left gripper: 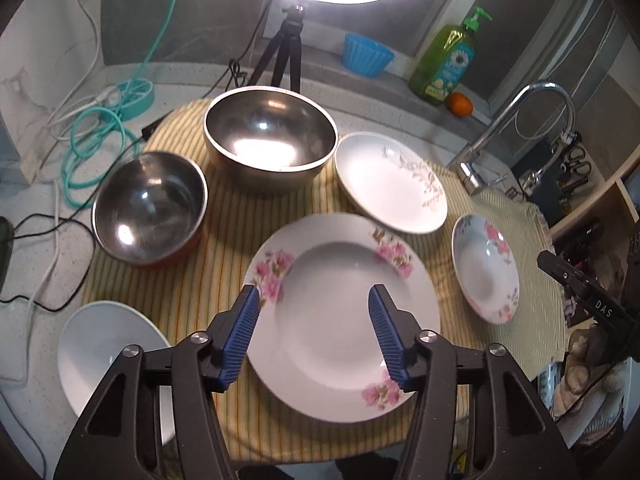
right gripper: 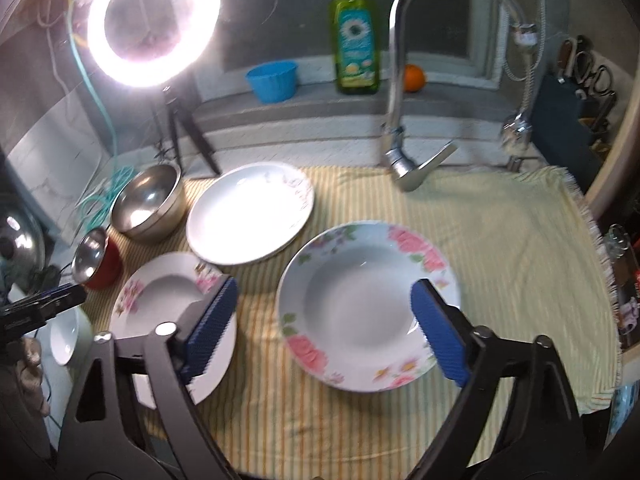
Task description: Organize plates and bowls
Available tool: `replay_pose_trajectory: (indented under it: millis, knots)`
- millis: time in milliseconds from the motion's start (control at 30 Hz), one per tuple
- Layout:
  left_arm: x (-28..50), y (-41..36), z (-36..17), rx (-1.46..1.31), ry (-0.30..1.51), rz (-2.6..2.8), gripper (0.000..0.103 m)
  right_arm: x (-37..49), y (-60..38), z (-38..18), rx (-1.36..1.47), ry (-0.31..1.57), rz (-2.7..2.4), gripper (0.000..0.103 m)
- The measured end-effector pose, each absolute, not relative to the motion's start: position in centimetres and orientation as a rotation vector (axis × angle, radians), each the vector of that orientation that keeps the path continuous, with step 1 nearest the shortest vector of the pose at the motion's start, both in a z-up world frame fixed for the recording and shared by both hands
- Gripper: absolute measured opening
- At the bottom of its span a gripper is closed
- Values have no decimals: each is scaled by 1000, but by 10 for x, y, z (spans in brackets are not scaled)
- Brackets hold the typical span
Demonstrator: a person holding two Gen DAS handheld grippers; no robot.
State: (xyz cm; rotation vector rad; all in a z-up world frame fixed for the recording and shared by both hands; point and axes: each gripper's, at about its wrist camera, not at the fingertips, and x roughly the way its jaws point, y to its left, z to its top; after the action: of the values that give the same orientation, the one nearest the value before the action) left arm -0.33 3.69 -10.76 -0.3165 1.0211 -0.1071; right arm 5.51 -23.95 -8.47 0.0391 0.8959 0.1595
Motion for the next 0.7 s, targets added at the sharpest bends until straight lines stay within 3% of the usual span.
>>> replay_pose_trajectory:
  millis: [233,500,700]
  knots:
    - [1,47,-125,-314,1068,-95,29,53,-214,-118,67,1030,294,58]
    - [14,60,-143,-339,1114,-69,27,60,-188,-146,97,1144,384,35]
    - [24,63,-155,-338,1151,-57,27,71,-181,-160,147,1196,403,35]
